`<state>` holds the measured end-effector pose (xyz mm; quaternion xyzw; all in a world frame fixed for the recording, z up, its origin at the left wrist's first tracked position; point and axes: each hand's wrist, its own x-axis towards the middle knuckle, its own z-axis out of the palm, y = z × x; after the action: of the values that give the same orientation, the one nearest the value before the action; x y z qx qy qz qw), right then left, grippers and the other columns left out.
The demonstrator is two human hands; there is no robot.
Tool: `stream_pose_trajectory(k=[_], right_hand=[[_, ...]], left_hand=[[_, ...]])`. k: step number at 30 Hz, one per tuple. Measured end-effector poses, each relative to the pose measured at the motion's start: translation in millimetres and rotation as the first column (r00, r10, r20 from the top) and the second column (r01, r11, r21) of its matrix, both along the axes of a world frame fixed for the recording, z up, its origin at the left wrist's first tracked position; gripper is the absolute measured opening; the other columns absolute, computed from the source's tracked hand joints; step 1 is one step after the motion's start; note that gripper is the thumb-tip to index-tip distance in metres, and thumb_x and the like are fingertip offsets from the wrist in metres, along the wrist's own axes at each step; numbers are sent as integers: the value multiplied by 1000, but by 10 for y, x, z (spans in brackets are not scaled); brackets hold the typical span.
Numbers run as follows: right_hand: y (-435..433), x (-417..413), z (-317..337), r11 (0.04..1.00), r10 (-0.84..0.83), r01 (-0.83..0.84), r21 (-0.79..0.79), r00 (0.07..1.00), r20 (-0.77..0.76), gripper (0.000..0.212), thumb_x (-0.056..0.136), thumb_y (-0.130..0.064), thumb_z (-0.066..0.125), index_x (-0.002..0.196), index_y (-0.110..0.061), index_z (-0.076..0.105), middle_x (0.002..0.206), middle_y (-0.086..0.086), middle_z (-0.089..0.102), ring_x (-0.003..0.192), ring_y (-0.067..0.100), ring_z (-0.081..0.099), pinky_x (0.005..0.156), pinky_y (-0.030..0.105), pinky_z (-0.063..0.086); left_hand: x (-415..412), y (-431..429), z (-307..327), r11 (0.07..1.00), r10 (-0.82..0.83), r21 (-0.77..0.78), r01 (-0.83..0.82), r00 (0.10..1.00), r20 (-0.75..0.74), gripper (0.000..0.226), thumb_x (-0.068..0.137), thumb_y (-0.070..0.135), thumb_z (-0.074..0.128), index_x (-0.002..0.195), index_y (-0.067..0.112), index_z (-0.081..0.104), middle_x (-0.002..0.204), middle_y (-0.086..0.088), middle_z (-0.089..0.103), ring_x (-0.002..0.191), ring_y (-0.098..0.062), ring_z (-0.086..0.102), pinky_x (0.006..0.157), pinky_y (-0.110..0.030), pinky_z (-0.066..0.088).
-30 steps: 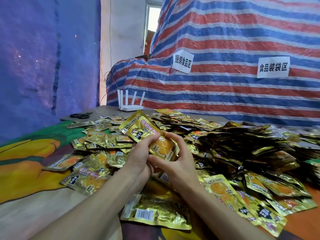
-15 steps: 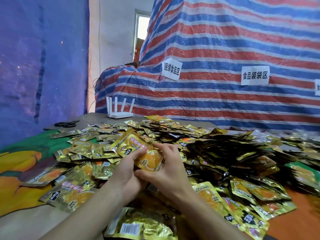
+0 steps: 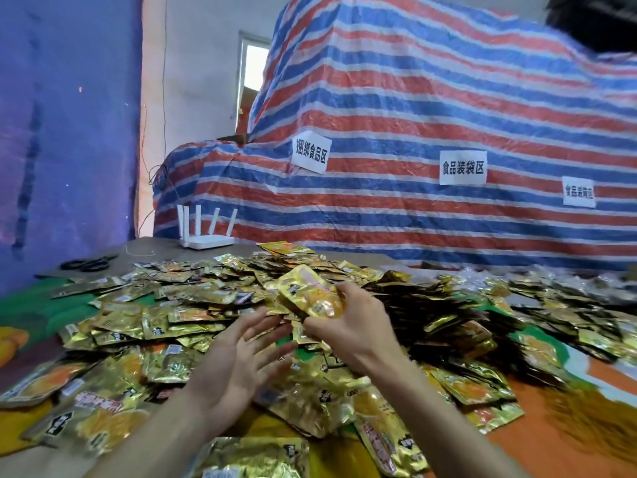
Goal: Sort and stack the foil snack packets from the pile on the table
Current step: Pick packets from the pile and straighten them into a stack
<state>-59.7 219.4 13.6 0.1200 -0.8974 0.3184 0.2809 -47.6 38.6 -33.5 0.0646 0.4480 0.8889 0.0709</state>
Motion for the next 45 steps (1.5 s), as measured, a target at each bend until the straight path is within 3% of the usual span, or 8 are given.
stream_pose_trajectory(k=[7, 11, 19, 25, 30, 35, 40, 45], right_hand=[[495, 111, 57, 949, -198, 119, 293, 946, 256, 73, 58, -71, 64, 114, -27, 46, 92, -12, 59, 80, 11, 59, 65, 34, 50], [484, 209, -242, 856, -292, 215, 469, 951, 97, 57, 71, -63, 64, 108, -24, 43, 90, -6, 60, 81, 17, 58, 62, 32, 44], [326, 44, -58, 931, -193, 225, 286, 972, -135, 60, 75, -58, 66, 115, -15, 52, 96, 1, 63, 87, 22, 56, 76, 37, 52], [51, -258, 225, 817, -281, 283, 503, 956, -81, 72, 72, -82, 55, 94, -14, 59, 94, 6, 66, 102, 32, 59, 90, 42, 43], [-107, -237, -96, 652, -336, 124, 748, 932, 138, 47, 81, -63, 58, 77, -19, 43, 98, 7, 61, 120, 35, 46, 100, 47, 35], [-189, -264, 62, 739, -332, 64, 670, 901, 279, 33, 82, -48, 58, 77, -19, 42, 113, 12, 56, 119, 36, 45, 98, 45, 38], [-605, -558, -22, 807, -179, 45, 589, 969, 171, 20, 88, -36, 58, 92, -20, 47, 99, 5, 59, 99, 29, 53, 79, 38, 41], [-985, -1041, -267, 844, -101, -72, 531, 952, 290, 63, 88, -21, 60, 146, -17, 36, 137, 12, 47, 130, 33, 41, 108, 49, 35]], left_hand=[[-11, -73, -14, 973, 216, -76, -216, 976, -11, 32, 79, 34, 64, 98, 9, 67, 81, -3, 68, 74, -21, 60, 69, -34, 47], [-31, -129, -10, 812, 350, -385, -439, 894, -280, 9, 92, 12, 59, 95, 12, 68, 89, -11, 66, 79, -26, 60, 73, -39, 46], [0, -73, -139, 499, 152, -689, -525, 836, -527, 27, 90, 6, 64, 80, 31, 67, 86, 2, 65, 74, -14, 59, 64, -27, 48], [-11, -111, -135, 79, -293, -957, -278, 911, -289, 44, 81, 21, 70, 119, 36, 56, 120, 8, 44, 118, -16, 47, 102, -40, 50], [-13, -59, -187, 91, -325, -911, -403, 853, -409, 34, 91, 25, 67, 123, 31, 55, 122, 12, 49, 115, -9, 48, 98, -26, 45], [-42, -123, -88, 257, -58, -869, -423, 891, -451, 37, 85, 1, 57, 107, 31, 59, 118, 7, 54, 108, -11, 55, 80, -24, 47], [-224, -418, 172, -129, 84, -855, -503, 853, -515, 33, 83, 9, 57, 111, 27, 59, 118, 6, 55, 105, -15, 52, 81, -34, 46], [-533, -918, 79, -477, 131, -808, -345, 881, -454, 55, 83, 20, 63, 136, 23, 47, 142, 0, 45, 135, -23, 39, 118, -45, 25]])
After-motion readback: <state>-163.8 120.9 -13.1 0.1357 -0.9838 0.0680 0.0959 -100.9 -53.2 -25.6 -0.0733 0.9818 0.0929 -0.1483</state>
